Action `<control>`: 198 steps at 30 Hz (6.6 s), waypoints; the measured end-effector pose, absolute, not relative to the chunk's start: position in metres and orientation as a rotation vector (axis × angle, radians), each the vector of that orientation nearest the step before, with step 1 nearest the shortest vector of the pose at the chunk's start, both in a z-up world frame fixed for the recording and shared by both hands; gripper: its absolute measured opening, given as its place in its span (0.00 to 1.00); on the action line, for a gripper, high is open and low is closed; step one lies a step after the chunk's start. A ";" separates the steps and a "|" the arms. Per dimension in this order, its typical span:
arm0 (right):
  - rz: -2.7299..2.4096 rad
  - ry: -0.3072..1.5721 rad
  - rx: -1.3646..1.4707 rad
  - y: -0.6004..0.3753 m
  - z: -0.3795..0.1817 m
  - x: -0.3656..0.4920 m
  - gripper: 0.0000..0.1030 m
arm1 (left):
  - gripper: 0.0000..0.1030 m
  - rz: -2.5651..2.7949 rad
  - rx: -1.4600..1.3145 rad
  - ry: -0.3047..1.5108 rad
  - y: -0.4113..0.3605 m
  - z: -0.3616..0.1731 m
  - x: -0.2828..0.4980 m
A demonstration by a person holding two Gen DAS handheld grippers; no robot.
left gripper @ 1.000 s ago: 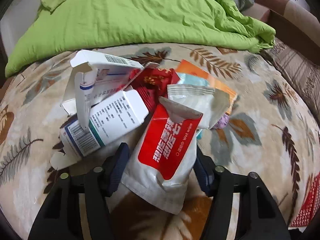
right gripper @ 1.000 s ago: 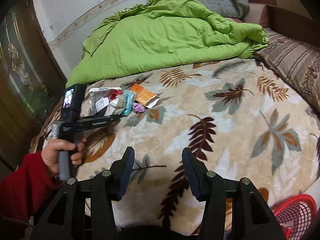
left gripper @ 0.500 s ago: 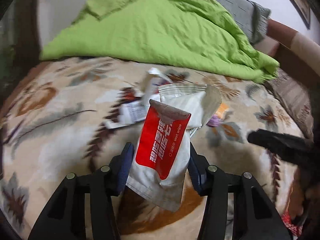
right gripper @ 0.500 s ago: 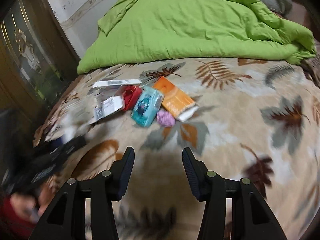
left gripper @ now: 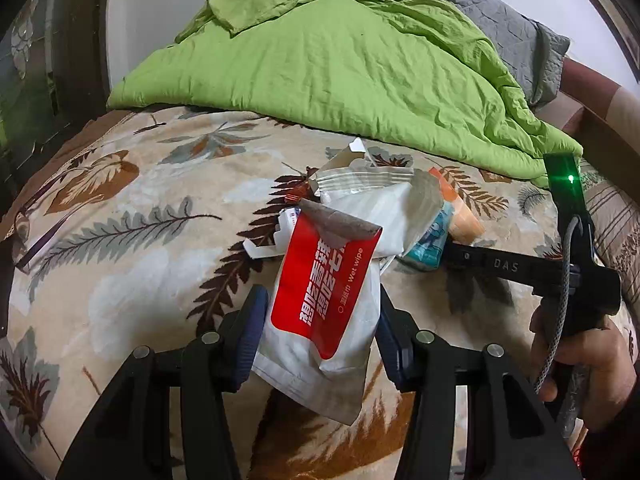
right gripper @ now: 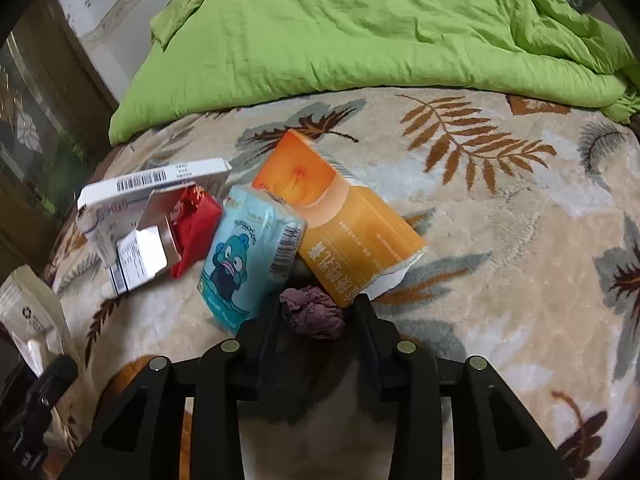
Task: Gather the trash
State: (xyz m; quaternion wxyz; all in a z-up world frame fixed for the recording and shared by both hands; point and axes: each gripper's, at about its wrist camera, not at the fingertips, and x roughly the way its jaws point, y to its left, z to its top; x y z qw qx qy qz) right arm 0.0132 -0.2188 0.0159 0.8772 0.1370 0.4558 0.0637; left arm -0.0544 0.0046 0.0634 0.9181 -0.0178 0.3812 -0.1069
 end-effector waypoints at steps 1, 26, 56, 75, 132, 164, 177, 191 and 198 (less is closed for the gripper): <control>0.128 0.946 0.288 -0.219 0.017 0.010 0.32 | 0.49 -0.219 -0.036 0.784 0.005 0.063 -0.055; -0.083 0.693 -0.037 -0.171 0.100 -0.183 0.31 | 0.49 -0.259 0.037 0.695 -0.003 0.086 -0.140; -0.101 0.668 0.102 -0.195 0.097 -0.193 0.32 | 0.49 -0.192 0.075 0.720 -0.010 0.066 -0.134; -0.096 0.669 0.060 -0.189 0.097 -0.192 0.32 | 0.49 -0.195 0.079 0.722 -0.013 0.065 -0.135; -0.117 0.670 0.035 -0.186 0.098 -0.193 0.32 | 0.49 -0.197 0.088 0.720 -0.018 0.065 -0.137; -0.099 0.660 0.160 -0.219 0.110 -0.235 0.32 | 0.49 -0.234 0.130 0.706 -0.034 0.069 -0.141; -0.346 0.662 0.380 -0.344 0.116 -0.372 0.32 | 0.49 -0.728 0.236 0.718 -0.140 0.109 -0.209; -0.541 0.644 0.616 -0.428 0.094 -0.478 0.34 | 0.49 -1.176 0.320 0.921 -0.298 0.100 -0.302; -0.588 0.639 0.631 -0.439 0.091 -0.491 0.54 | 0.61 -1.202 0.335 0.945 -0.318 0.099 -0.313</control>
